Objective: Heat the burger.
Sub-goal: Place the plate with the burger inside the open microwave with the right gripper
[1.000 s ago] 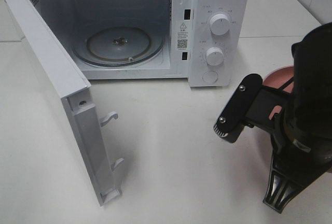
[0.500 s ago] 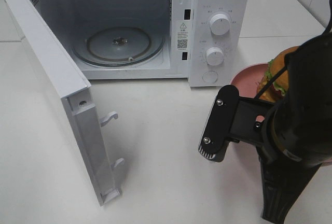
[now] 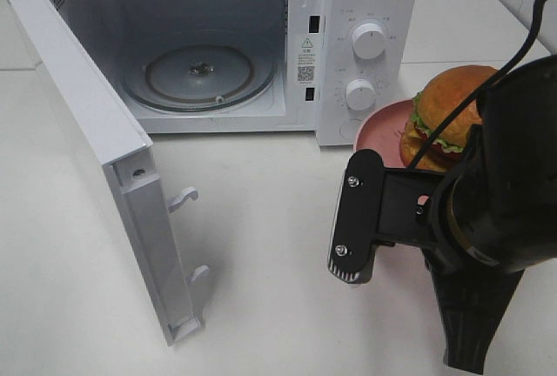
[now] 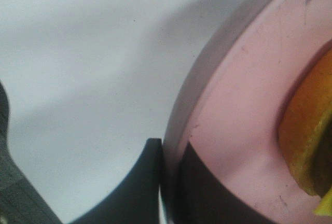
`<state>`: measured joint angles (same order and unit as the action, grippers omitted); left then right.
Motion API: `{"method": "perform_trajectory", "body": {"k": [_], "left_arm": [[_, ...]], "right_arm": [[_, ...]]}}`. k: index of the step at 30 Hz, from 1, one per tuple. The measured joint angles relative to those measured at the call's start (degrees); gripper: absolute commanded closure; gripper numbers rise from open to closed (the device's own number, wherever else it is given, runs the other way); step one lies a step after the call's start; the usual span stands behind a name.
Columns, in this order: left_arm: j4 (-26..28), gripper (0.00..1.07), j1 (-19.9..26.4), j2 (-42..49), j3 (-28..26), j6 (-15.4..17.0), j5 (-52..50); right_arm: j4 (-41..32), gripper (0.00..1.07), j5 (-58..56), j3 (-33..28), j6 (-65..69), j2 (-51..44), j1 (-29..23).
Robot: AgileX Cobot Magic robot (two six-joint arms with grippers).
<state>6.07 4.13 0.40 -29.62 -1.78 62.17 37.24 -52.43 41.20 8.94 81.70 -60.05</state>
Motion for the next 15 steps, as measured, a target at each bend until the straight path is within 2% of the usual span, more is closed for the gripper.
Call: {"method": "perform_trajectory", "body": {"k": [15], "left_arm": [[0.0, 0.05, 0.0, 0.0, 0.0, 0.0, 0.0]], "right_arm": [[0.7, 1.07, 4.6, -0.5, -9.3, 0.0, 0.0]]}}
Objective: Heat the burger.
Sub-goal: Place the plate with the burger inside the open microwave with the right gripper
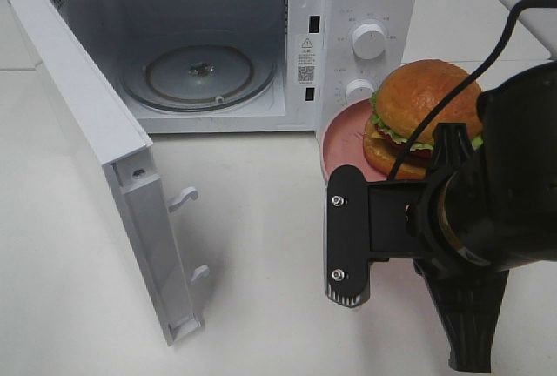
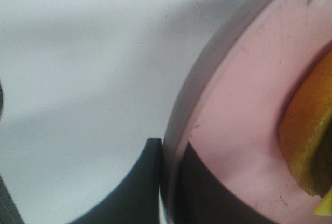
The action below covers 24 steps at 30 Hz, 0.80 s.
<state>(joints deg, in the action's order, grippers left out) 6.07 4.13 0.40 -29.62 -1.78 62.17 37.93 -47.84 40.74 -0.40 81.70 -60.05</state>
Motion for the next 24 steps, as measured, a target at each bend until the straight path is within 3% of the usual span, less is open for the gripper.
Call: {"method": "perform_trajectory", "body": {"k": [24], "left_arm": [[0.0, 0.05, 0.0, 0.0, 0.0, 0.0, 0.0]], "right_arm": [[0.5, 1.07, 10.3, -0.2, -21.8, 0.0, 0.0]]}}
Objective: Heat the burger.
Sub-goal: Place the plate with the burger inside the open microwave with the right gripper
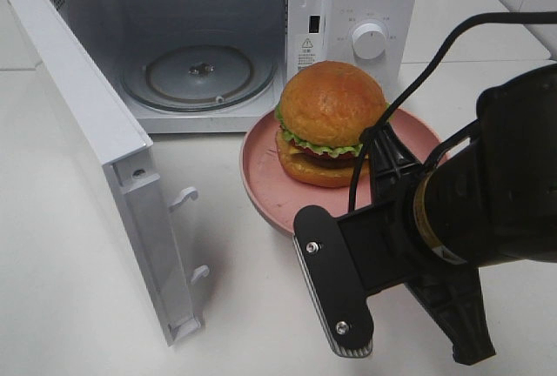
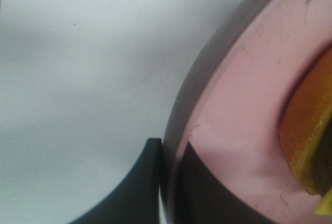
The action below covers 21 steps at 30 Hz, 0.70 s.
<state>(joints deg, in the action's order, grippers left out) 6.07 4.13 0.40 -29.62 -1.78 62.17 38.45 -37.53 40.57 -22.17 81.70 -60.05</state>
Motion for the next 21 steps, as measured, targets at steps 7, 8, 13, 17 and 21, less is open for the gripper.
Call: {"method": "perform_trajectory", "body": {"k": [7, 8, 13, 17, 21], "left_arm": [[0.0, 0.05, 0.0, 0.0, 0.0, 0.0, 0.0], [0.0, 0.05, 0.0, 0.0, 0.0, 0.0, 0.0], [0.0, 0.05, 0.0, 0.0, 0.0, 0.0, 0.0], [0.0, 0.05, 0.0, 0.0, 0.0, 0.0, 0.0], [0.0, 0.05, 0.0, 0.0, 0.0, 0.0, 0.0]], "right_arm": [[0.2, 1.07, 2.7, 0.0, -7.6, 0.0, 0.0], [0.2, 1.07, 2.7, 0.0, -7.6, 0.0, 0.0], [0.2, 1.07, 3.6, 0.0, -9.1, 0.0, 0.0], [-0.5, 1.07, 3.6, 0.0, -9.1, 0.0, 0.0], [-0.8, 1.07, 3.6, 0.0, -9.1, 0.0, 0.0]]}}
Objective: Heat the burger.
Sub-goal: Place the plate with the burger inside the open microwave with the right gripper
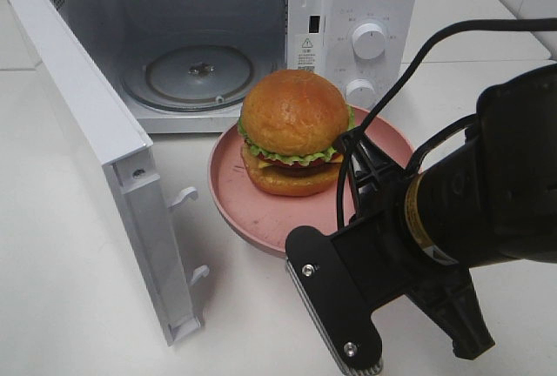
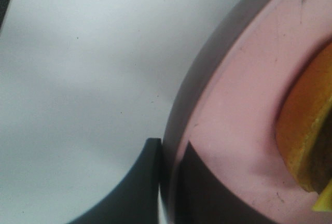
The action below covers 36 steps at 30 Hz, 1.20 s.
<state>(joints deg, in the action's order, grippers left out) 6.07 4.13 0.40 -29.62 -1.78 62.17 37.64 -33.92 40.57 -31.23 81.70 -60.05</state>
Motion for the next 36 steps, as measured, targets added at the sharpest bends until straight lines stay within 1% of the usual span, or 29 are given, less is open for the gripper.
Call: {"method": "perform_trajectory", "body": {"k": [3, 5, 7, 9, 10, 11, 12, 13, 15, 18, 20, 23, 25, 28, 30, 32, 33, 36], "left_arm": [[0.0, 0.05, 0.0, 0.0, 0.0, 0.0, 0.0], [0.0, 0.05, 0.0, 0.0, 0.0, 0.0, 0.0], [0.0, 0.05, 0.0, 0.0, 0.0, 0.0, 0.0], [0.0, 0.05, 0.0, 0.0, 0.0, 0.0, 0.0], [0.0, 0.05, 0.0, 0.0, 0.0, 0.0, 0.0], [0.0, 0.05, 0.0, 0.0, 0.0, 0.0, 0.0], [0.0, 0.05, 0.0, 0.0, 0.0, 0.0, 0.0], [0.0, 0.05, 0.0, 0.0, 0.0, 0.0, 0.0], [0.0, 0.05, 0.0, 0.0, 0.0, 0.0, 0.0], [0.0, 0.05, 0.0, 0.0, 0.0, 0.0, 0.0], [0.0, 0.05, 0.0, 0.0, 0.0, 0.0, 0.0], [0.0, 0.05, 0.0, 0.0, 0.0, 0.0, 0.0], [0.0, 0.05, 0.0, 0.0, 0.0, 0.0, 0.0], [0.0, 0.05, 0.0, 0.0, 0.0, 0.0, 0.0], [0.0, 0.05, 0.0, 0.0, 0.0, 0.0, 0.0], [0.0, 0.05, 0.0, 0.0, 0.0, 0.0, 0.0], [0.0, 0.05, 0.0, 0.0, 0.0, 0.0, 0.0], [0.0, 0.05, 0.0, 0.0, 0.0, 0.0, 0.0]], "right_arm": [[0.0, 1.07, 0.0, 0.0, -0.4, 0.0, 0.1], [-0.6, 1.07, 1.1, 0.0, -1.7, 0.0, 1.0], [-2.5, 1.07, 4.4, 0.0, -6.9, 0.0, 4.2], [-3.1, 1.07, 4.9, 0.0, -8.4, 0.0, 5.0], [-4.2, 1.07, 5.8, 0.0, -12.4, 0.0, 6.6], [-4.2, 1.07, 5.8, 0.0, -12.4, 0.0, 6.6], [-5.9, 1.07, 6.7, 0.0, -16.7, 0.1, 8.1], [-5.9, 1.07, 6.7, 0.0, -16.7, 0.1, 8.1], [-8.3, 1.07, 8.1, 0.0, -22.5, 0.1, 10.1], [-9.2, 1.07, 8.6, 0.0, -24.6, 0.1, 10.8], [-13.2, 1.07, 9.7, 0.0, -31.9, 0.1, 13.6], [-14.0, 1.07, 9.7, 0.0, -33.7, 0.1, 14.1], [-19.0, 1.07, 9.8, 0.0, -41.2, 0.1, 16.4], [-20.6, 1.07, 9.9, 0.1, -42.8, 0.1, 17.0], [-27.3, 1.07, 9.9, 1.4, -50.9, 0.1, 19.1], [-28.7, 1.07, 9.9, 1.8, -52.7, 0.1, 19.6], [-32.1, 1.07, 9.9, 2.9, -56.4, 0.1, 20.7], [-33.3, 1.07, 9.9, 3.3, -58.4, 0.1, 21.0]]}}
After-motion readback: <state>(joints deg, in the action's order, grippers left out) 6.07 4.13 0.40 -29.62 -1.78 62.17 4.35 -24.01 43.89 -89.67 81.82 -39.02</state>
